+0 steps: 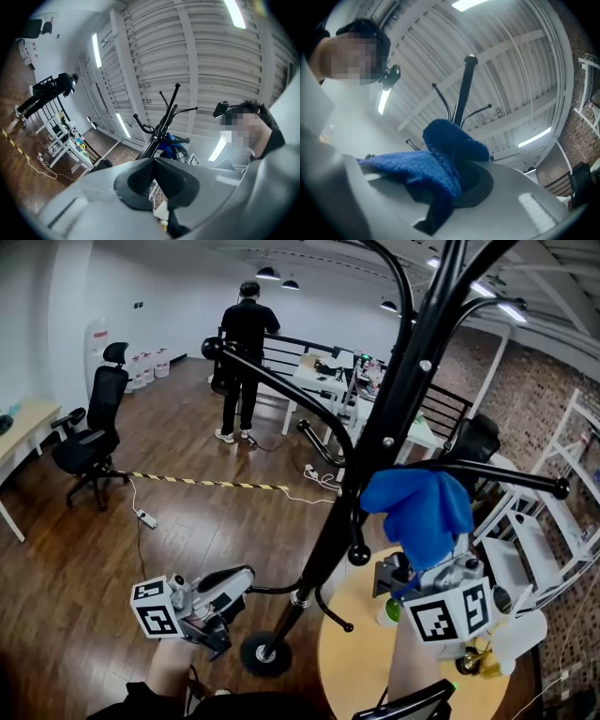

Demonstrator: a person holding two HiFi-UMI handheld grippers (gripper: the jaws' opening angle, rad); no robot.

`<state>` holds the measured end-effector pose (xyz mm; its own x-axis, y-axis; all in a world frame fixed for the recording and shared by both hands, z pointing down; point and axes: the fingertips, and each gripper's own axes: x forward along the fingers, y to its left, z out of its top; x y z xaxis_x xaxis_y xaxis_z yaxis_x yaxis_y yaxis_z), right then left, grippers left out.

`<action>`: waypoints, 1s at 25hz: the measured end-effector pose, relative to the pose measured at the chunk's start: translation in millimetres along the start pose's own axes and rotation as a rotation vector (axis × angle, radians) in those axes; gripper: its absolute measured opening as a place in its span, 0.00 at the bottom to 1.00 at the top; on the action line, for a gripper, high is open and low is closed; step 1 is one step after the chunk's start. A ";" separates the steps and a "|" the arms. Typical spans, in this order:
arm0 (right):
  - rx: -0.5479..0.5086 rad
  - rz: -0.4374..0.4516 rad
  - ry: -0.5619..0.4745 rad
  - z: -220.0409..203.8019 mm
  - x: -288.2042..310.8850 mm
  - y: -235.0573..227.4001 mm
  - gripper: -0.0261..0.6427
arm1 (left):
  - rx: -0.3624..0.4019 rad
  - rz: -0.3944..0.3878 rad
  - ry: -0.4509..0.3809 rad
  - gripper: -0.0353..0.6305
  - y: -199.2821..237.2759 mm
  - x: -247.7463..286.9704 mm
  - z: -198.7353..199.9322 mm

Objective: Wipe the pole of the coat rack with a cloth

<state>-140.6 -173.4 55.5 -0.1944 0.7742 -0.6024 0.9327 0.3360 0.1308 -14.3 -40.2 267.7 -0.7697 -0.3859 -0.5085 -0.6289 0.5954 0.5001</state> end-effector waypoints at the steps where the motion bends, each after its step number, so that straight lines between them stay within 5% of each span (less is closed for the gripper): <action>1: 0.006 -0.007 0.031 -15.7 1.2 -1.6 0.07 | 0.001 0.007 -0.002 0.06 -0.5 -1.3 0.0; 11: 0.070 0.010 0.305 -129.3 -56.6 25.3 0.07 | -0.012 0.047 0.009 0.06 4.9 -15.1 -2.3; 15: 0.033 0.044 0.544 -192.1 -102.9 40.4 0.07 | -0.028 0.030 0.030 0.06 6.5 -4.0 -9.3; 21: -0.023 0.156 1.032 -301.2 -184.1 59.3 0.07 | -0.062 -0.017 0.070 0.06 7.7 18.5 -26.1; 25: 0.032 0.144 1.115 -302.1 -206.6 52.9 0.07 | -0.081 -0.039 0.085 0.06 10.9 29.2 -33.0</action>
<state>-142.8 -153.5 424.7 -0.2323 0.8570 0.4599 0.9726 0.2034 0.1121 -47.3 -68.3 281.5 -0.7490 -0.4677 -0.4694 -0.6626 0.5216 0.5375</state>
